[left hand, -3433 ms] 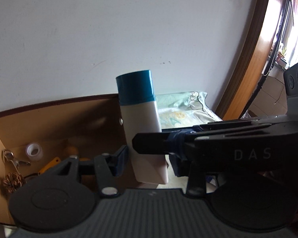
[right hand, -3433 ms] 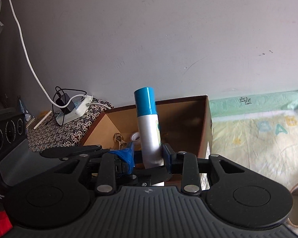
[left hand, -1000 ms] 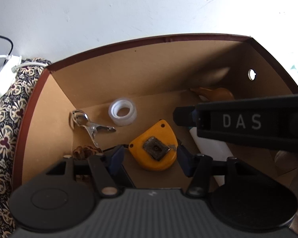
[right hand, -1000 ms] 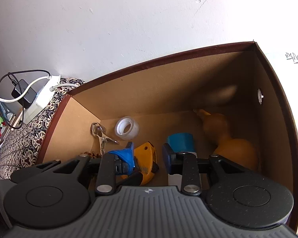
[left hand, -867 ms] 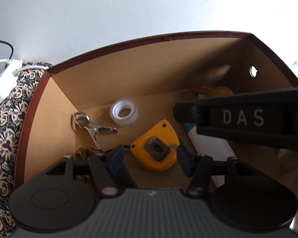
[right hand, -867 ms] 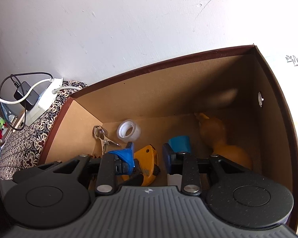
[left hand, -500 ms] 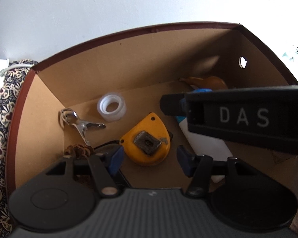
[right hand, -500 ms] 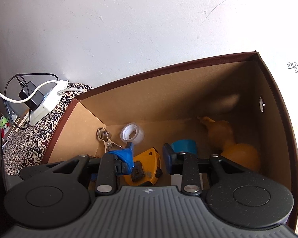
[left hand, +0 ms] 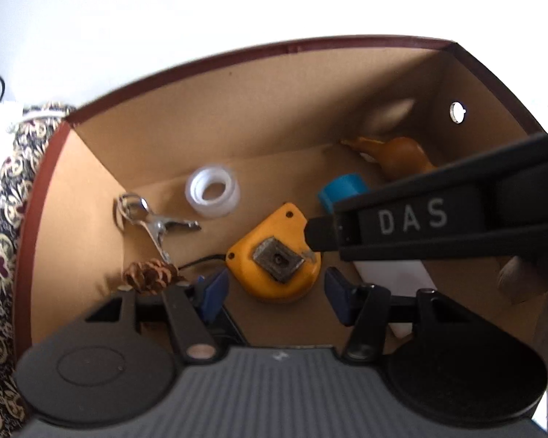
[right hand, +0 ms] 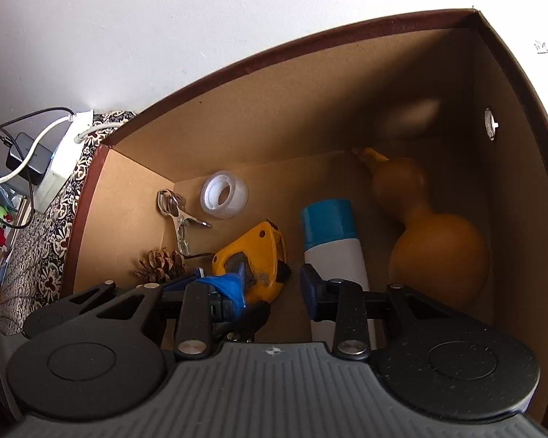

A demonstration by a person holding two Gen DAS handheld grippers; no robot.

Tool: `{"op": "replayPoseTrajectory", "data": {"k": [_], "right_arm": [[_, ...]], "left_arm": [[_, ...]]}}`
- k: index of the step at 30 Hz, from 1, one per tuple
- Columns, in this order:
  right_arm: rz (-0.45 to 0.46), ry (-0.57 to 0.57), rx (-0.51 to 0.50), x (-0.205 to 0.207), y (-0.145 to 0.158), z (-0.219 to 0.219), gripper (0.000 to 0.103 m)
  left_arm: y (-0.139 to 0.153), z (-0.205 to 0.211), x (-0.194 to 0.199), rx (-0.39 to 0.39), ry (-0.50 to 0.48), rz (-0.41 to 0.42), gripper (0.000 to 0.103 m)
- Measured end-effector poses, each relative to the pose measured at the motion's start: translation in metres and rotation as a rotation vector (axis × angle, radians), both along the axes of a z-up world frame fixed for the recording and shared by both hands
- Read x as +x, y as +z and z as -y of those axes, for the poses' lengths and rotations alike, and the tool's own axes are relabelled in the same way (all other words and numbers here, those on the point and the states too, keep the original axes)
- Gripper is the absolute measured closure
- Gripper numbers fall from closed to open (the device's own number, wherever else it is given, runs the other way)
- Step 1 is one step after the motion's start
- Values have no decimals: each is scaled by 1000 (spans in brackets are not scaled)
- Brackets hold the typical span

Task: Organize rigid objects
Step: 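Open the right gripper to release the bottle inside the box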

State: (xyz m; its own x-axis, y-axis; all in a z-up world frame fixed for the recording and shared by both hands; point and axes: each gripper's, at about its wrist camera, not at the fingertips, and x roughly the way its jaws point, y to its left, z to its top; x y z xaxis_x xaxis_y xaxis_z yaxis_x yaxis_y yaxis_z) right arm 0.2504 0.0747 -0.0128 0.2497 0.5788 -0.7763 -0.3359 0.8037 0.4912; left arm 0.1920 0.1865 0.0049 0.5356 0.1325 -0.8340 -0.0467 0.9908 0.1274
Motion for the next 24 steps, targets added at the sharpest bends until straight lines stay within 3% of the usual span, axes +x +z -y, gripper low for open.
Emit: {"op": "replayPoseTrajectory", "data": {"k": [8, 24], "right_arm": [[104, -38, 19, -6, 9, 1, 87], [137, -39, 5, -6, 10, 0, 87]], "left_arm": [[5, 4, -3, 32, -29, 75, 45], [8, 9, -5, 88, 36, 93, 42]]}}
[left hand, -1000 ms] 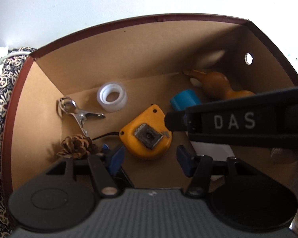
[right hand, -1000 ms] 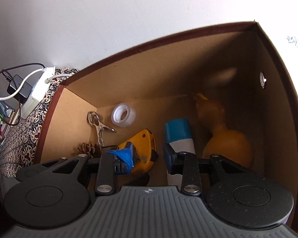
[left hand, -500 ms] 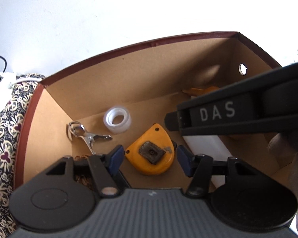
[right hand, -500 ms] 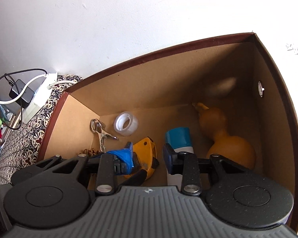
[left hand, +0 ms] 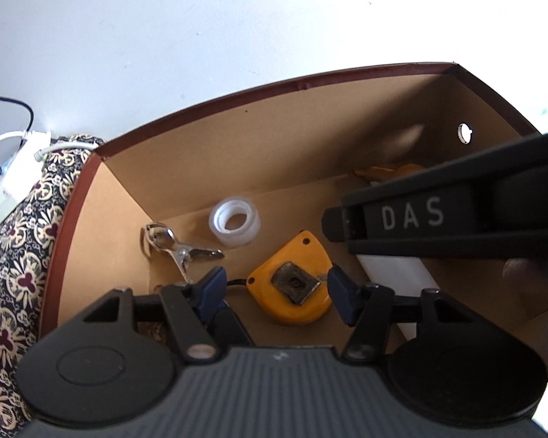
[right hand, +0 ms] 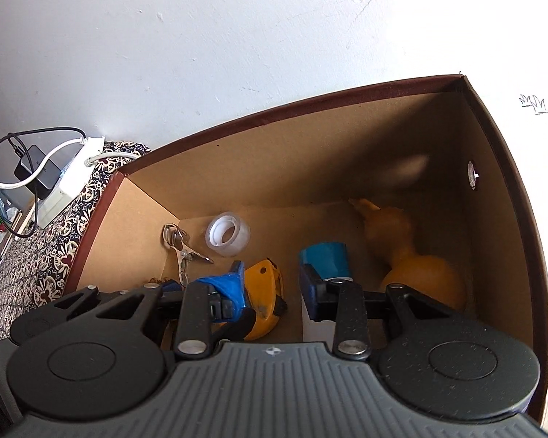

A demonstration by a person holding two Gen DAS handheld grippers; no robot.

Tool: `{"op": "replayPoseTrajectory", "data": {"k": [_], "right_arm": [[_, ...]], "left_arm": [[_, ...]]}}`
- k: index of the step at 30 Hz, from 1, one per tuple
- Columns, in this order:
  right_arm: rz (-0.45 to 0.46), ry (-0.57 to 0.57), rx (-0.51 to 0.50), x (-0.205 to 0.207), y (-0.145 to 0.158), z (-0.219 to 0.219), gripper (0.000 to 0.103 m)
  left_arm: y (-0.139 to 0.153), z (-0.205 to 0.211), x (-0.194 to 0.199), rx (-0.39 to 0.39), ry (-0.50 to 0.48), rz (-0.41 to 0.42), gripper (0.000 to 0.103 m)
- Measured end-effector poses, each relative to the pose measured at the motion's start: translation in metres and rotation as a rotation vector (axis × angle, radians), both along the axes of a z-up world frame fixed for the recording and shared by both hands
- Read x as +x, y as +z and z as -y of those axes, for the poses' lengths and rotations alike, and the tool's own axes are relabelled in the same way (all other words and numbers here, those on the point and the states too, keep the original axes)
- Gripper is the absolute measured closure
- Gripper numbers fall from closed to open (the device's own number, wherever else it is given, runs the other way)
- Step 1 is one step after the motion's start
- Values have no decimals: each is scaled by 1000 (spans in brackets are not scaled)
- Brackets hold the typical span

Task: Organize rigid objects
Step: 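Open the right gripper to release the bottle inside the box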

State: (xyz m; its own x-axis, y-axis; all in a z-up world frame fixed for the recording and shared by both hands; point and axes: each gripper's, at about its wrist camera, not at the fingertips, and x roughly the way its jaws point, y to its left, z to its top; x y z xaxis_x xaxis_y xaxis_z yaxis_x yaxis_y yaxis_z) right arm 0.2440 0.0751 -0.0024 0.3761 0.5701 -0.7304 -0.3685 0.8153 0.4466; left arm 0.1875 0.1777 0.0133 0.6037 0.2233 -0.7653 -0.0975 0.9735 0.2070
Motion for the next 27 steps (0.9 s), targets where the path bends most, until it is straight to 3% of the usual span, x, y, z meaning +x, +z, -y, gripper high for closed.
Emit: {"op": "replayPoseTrajectory", "data": {"k": [5, 10, 21, 27], "right_arm": [[6, 2, 5, 0, 0, 0, 87], [24, 2, 21, -1, 1, 1, 86], [42, 10, 30, -3, 3, 2, 86], [83, 29, -12, -8, 10, -3, 86]], "left_arm": [[0, 1, 1, 30, 49, 2, 40], [7, -2, 0, -2, 94, 14, 38], [21, 6, -15, 8, 147, 39, 37], [32, 3, -28, -5, 176, 54, 37]]}}
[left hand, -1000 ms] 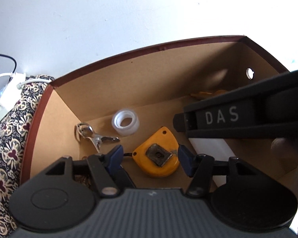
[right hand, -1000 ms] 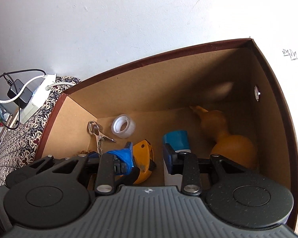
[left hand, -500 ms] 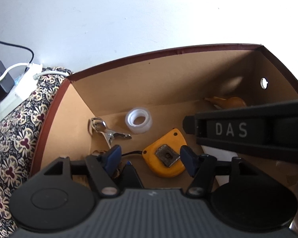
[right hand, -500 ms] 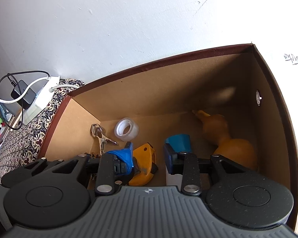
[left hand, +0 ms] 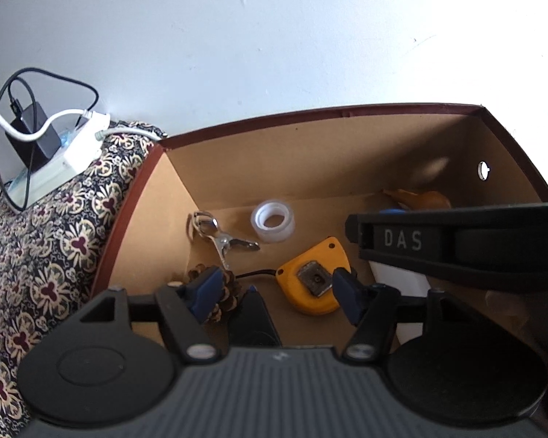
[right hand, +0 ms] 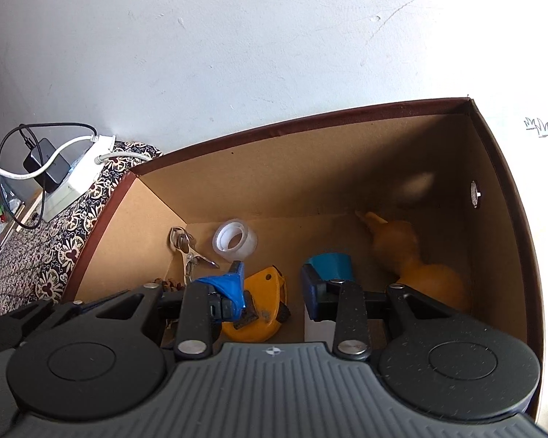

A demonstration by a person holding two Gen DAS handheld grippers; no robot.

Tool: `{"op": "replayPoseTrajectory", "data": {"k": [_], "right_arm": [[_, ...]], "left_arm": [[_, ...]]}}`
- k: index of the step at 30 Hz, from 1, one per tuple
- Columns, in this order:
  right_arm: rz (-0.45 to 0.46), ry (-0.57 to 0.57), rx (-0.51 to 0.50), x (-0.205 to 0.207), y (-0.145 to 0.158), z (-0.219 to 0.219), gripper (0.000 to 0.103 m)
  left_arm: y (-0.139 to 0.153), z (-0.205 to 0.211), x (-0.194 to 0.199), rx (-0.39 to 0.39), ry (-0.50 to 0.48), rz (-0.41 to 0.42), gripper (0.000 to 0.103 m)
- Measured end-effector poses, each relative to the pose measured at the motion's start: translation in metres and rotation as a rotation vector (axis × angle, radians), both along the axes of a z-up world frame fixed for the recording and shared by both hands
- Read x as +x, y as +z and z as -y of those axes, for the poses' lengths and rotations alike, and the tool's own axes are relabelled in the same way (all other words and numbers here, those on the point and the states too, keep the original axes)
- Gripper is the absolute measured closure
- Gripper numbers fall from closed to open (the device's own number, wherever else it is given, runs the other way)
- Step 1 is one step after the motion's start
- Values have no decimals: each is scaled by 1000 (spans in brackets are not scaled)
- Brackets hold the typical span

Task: Organize rigid objects
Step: 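Open the right gripper to release the bottle inside the box, then withdraw the right gripper from the box toward the blue-capped marker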

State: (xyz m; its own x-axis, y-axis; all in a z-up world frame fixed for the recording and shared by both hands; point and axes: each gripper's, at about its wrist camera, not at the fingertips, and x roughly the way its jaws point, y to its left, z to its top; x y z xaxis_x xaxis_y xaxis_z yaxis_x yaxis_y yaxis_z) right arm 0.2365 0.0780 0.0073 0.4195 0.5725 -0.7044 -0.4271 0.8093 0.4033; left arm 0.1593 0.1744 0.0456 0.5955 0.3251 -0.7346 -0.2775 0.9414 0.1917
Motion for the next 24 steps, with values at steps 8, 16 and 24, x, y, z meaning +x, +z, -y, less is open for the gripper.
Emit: {"op": "replayPoseTrajectory", "data": {"k": [8, 16, 24], "right_arm": [[64, 25, 11, -17, 26, 10, 86], [155, 18, 16, -45, 49, 29, 86], [209, 11, 18, -72, 58, 56, 85]], "left_arm": [[19, 3, -22, -34, 22, 29, 36], [33, 14, -47, -49, 20, 41, 36], [38, 28, -68, -67, 3, 48, 35]]}}
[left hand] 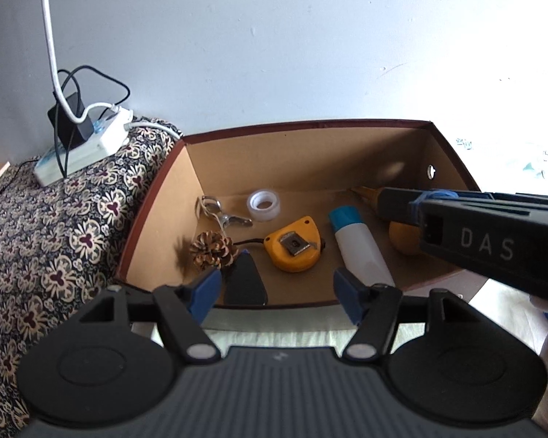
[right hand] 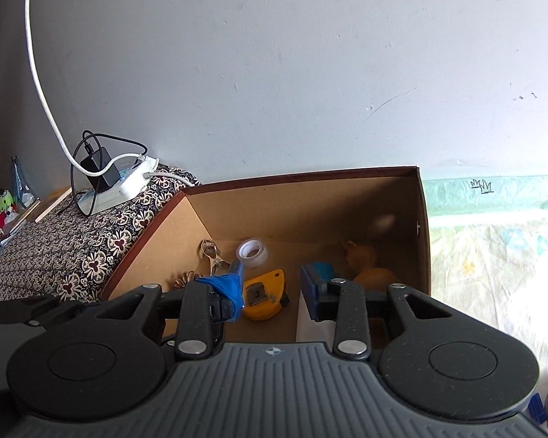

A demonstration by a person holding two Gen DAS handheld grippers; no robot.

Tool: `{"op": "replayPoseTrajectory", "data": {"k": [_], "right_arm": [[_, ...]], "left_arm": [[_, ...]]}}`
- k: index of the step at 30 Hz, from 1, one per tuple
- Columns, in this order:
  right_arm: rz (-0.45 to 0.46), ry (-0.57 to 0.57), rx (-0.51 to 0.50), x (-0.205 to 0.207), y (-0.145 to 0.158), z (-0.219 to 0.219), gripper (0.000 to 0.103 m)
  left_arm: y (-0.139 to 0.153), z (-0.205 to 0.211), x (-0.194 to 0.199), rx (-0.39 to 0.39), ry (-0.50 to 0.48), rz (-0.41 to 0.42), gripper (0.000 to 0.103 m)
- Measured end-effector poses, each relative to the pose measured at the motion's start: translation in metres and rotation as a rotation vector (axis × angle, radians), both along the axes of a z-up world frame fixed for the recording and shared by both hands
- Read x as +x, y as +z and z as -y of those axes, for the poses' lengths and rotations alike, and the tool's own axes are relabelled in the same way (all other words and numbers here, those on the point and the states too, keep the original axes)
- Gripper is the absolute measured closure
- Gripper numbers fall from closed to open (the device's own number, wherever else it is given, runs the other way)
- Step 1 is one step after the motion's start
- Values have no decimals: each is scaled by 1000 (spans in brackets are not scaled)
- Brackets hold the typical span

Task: Organize rigid objects
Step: 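Withdraw the right gripper from the box toward the blue-capped marker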

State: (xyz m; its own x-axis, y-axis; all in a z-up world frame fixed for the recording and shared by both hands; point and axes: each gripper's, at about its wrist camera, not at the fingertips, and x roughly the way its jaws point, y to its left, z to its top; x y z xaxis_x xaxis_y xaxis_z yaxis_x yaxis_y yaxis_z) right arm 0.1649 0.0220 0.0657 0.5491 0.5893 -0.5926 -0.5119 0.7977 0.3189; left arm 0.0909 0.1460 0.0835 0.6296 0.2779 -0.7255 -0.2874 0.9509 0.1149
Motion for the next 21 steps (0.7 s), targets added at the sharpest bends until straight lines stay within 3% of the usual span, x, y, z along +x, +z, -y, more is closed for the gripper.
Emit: {"op": "replayPoseTrajectory", "data": {"k": [10, 21], "right_arm": [[41, -22, -4, -31, 0, 30, 85], [-56, -65, -75, -44, -24, 62, 84]], "left_arm": [[-3, 22, -19, -35, -29, -19, 35], [-35, 49, -18, -85, -45, -120, 35]]}}
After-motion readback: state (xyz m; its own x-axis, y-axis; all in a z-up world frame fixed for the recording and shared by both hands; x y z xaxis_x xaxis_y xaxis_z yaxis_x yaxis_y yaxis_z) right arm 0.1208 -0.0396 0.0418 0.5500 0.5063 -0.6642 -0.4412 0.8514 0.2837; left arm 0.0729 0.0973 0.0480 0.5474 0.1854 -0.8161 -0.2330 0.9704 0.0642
